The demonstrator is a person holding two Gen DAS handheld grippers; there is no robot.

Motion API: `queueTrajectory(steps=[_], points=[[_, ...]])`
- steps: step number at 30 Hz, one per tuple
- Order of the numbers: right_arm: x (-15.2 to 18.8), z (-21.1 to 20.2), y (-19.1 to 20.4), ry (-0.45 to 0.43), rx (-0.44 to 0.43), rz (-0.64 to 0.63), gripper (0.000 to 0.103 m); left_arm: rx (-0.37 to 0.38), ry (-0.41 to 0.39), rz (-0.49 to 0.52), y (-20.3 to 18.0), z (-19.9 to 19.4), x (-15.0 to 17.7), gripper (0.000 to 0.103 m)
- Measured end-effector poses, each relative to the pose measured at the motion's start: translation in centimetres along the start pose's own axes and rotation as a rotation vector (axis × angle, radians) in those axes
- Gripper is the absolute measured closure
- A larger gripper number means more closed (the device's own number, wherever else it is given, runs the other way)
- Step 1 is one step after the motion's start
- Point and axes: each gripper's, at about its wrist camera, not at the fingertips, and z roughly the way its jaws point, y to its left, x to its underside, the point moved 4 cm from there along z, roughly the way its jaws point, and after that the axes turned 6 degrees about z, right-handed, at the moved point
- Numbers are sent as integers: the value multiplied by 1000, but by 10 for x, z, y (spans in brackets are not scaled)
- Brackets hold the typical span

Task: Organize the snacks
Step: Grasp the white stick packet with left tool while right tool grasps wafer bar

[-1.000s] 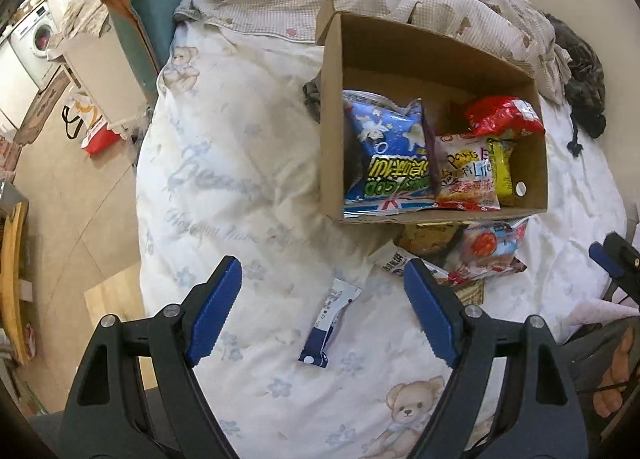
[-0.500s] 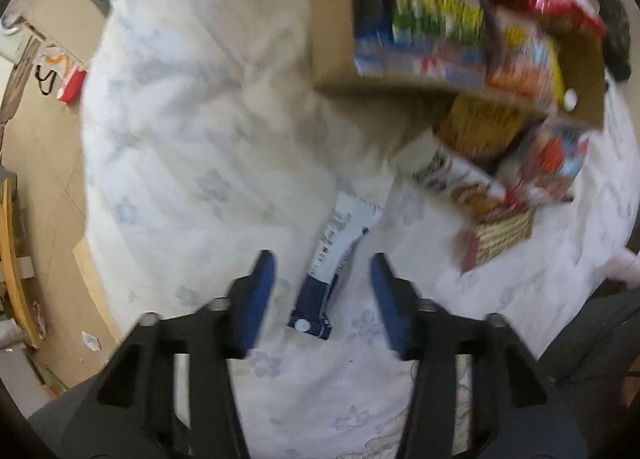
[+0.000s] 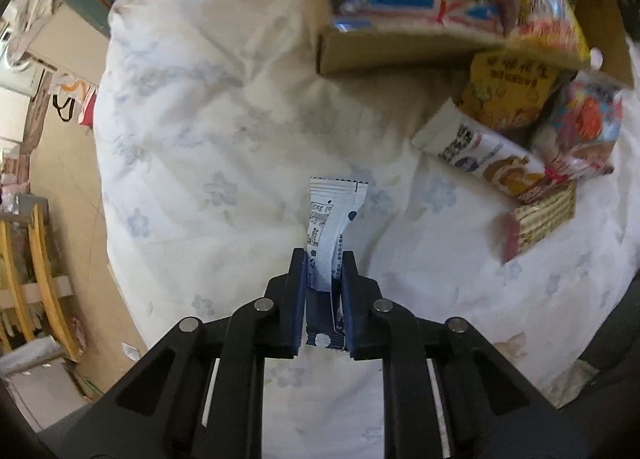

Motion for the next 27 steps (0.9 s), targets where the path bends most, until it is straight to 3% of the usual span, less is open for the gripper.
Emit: queueTrajectory(steps=[9,13,18,20,27], points=[[1,-2,-4,-3,10,10,23,152,-194,-82,-3,-74,11,90],[4,5,-7,20,20,20,23,174,-246,-90,-6,-97,17,90],[11,23,-10,75,49,24,21,193,-268,-82,-4,-103,14,90],[16,34,-14,119,62,37,13,195,-269,-84,-4,-102,14,90],[28,61,-18,199,144,-7,5,222,-269,-132,-2,-99,10,90]])
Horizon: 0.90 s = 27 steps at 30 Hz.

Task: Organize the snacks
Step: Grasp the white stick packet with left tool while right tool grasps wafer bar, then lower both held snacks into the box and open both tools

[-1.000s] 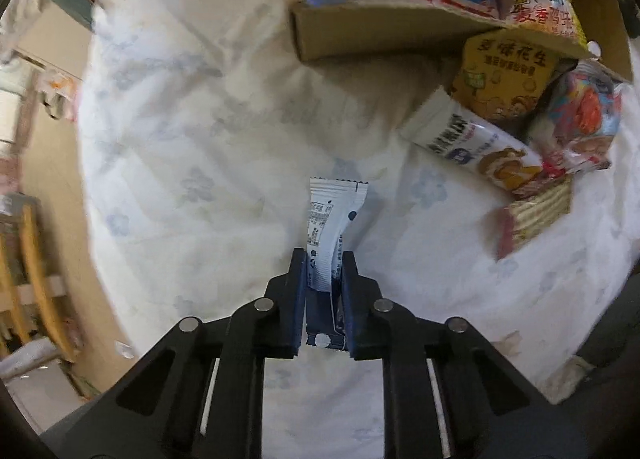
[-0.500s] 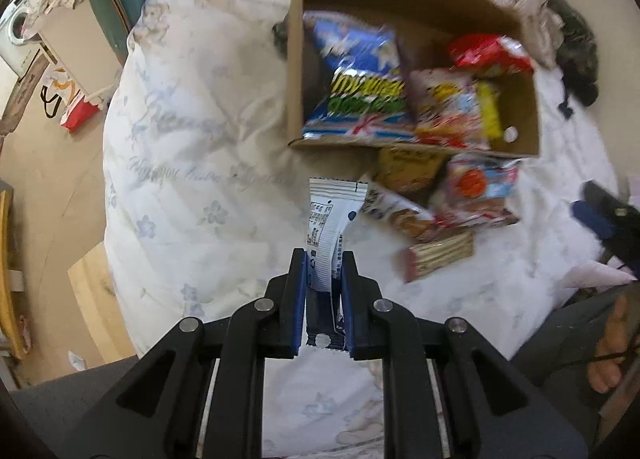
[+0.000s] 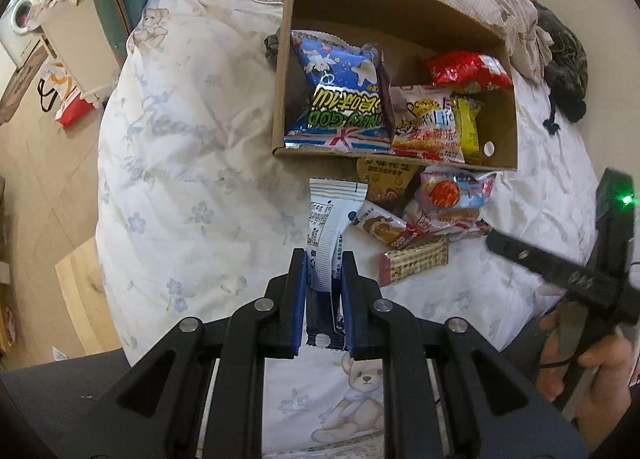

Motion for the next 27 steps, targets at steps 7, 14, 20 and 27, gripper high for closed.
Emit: queueTrajectory(steps=[7,14,20,27], points=[[7,48,20,120,74,-115,3,2,-21,-4,-3,-1,-6,90],[25,97,44,152,159,-237,0,4,-11,-7,-4,4,-6,90],[34,111,52,122,273,-334,0,3,-3,-20,-1,7,-6,90],[42,96,52,106,262,-351,19,-22,-5,-8,-2,12,-8,90]])
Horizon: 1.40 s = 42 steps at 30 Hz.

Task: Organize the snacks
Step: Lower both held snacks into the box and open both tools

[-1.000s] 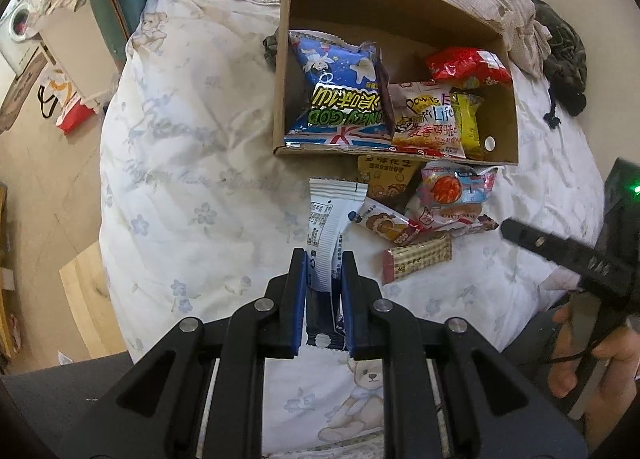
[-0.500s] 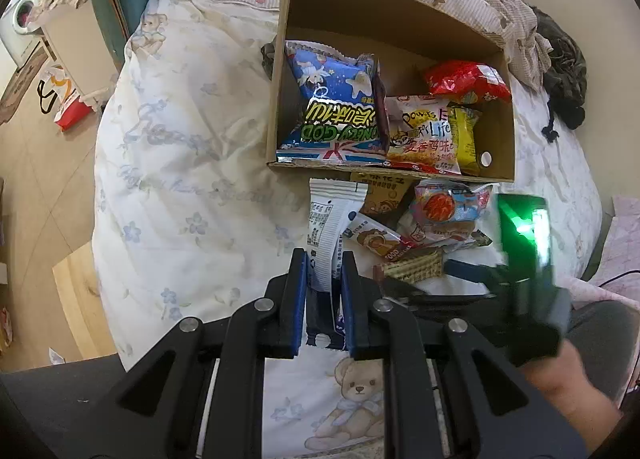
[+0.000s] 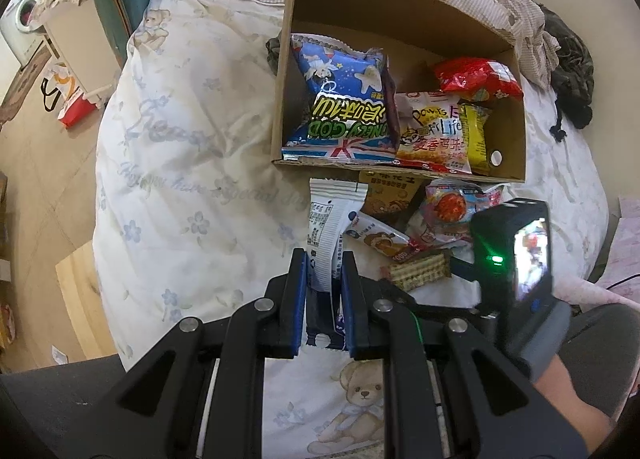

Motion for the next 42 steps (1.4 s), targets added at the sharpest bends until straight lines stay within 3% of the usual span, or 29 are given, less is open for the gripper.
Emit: queueTrajectory(steps=[13,17,22,27,34,42], points=[[32,-74,20,-12,-191,50,20,-24,-11,-41,15,1,1,90],[19,-109,4,-100,-282,116,20,-33,-40,-54,17,-4,-2,90],[-19,-145,-25,-210,-337,198,20,-74,-93,-48,19,-11,-7,90],[-51,-152,-45,-247,-315,207,20,-81,-119,-25,16,-18,-13,90],[-96,-136,-77,-249,-261,228,19,-97,-191,51,2,-39,-70,90],[-116,-102,-77,-215,-366,275,18,-109,-200,115,-17,-25,-141,90]])
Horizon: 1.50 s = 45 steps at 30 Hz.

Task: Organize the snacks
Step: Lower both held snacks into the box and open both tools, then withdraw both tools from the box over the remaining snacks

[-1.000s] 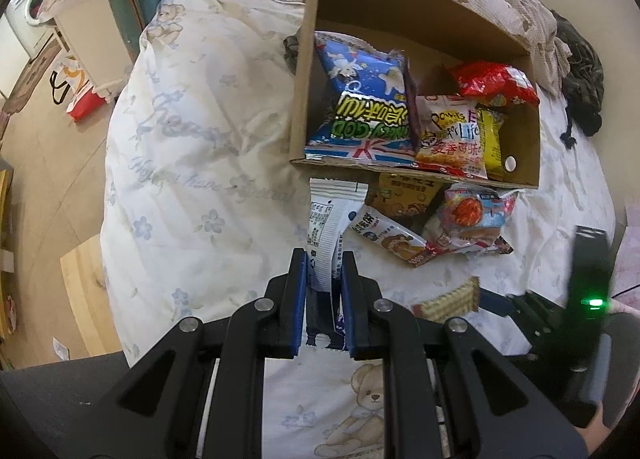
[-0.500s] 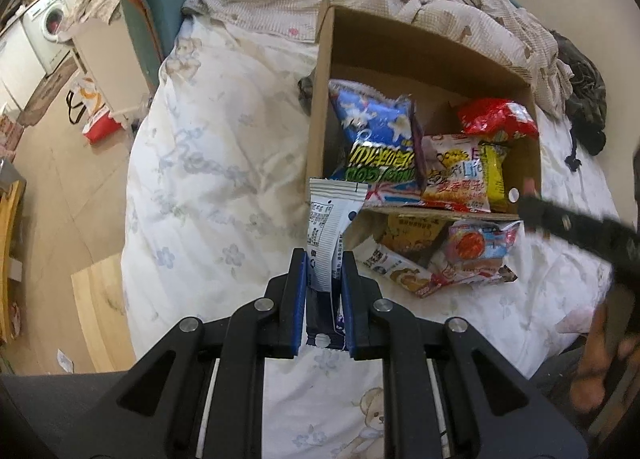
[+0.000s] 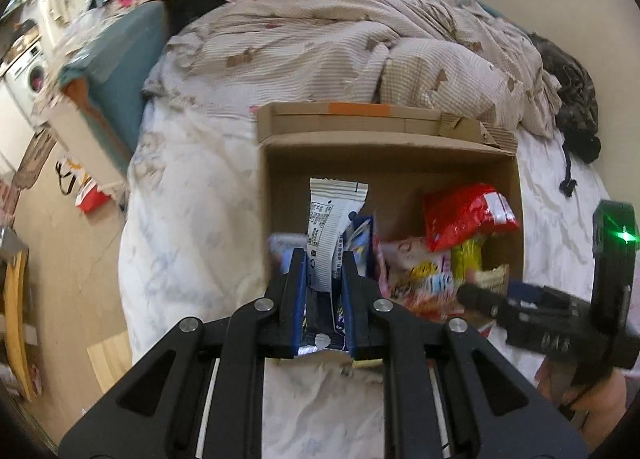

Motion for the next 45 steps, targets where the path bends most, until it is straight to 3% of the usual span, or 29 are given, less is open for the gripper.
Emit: queueTrajectory(steps=[4,9,25,26,29,30,36,45], points=[[-4,1,-6,0,-15,30,18,5,22,29,-10,16,-17,90],[-6,5,-11,27,-57,85,18,52,71,-20,-16,38,-27,90],[-9,10,-11,40,-73,112,16,37,123,13,-40,69,-38,87],[-9,9,-10,38,-72,108,16,33,121,7,-38,69,-37,79],[-10,6,-5,17,-51,75,14,-6,88,7,-34,62,-37,34],[-11,5,-3,10,-51,64,14,-12,70,6,-33,58,-37,28],[-12,2,-1,-2,-57,66,6,-35,27,12,-26,40,-36,28],[-16,-5,1,-27,-57,56,6,-51,0,9,-20,23,-28,28]])
